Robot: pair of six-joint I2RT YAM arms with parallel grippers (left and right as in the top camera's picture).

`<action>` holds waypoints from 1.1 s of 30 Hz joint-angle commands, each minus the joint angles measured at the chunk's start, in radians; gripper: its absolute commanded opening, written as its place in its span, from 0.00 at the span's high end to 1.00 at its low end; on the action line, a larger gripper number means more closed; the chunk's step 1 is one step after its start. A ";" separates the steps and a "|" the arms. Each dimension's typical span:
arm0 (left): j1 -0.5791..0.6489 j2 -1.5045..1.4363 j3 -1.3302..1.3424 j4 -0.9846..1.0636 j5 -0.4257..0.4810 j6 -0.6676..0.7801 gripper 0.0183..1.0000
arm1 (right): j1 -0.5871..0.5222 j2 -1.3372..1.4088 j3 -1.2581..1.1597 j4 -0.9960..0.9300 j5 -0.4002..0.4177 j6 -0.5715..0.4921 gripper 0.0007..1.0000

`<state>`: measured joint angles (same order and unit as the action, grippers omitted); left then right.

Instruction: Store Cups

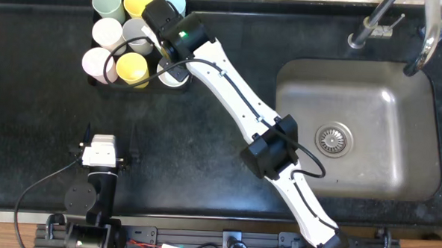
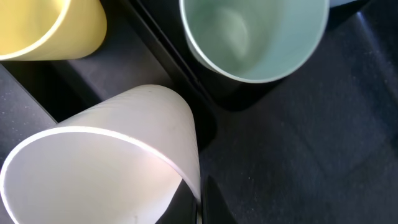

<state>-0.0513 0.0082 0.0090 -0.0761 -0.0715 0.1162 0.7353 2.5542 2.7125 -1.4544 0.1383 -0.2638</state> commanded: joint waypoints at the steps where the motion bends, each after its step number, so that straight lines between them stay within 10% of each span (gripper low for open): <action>1: 0.006 -0.006 -0.001 -0.002 -0.004 0.022 0.00 | 0.017 0.013 0.032 0.019 -0.019 -0.010 0.96; 18: 0.006 -0.006 -0.001 -0.002 -0.004 0.022 0.00 | 0.019 0.043 0.032 0.010 -0.015 -0.032 0.93; 20: 0.006 -0.006 -0.001 -0.002 -0.004 0.022 0.00 | 0.019 0.043 0.032 0.009 -0.015 -0.032 0.66; 33: 0.006 -0.006 -0.001 -0.002 -0.004 0.021 0.00 | 0.019 0.039 0.033 0.021 0.013 -0.016 0.00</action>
<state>-0.0513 0.0082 0.0090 -0.0757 -0.0715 0.1162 0.7471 2.5912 2.7125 -1.4475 0.1326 -0.3023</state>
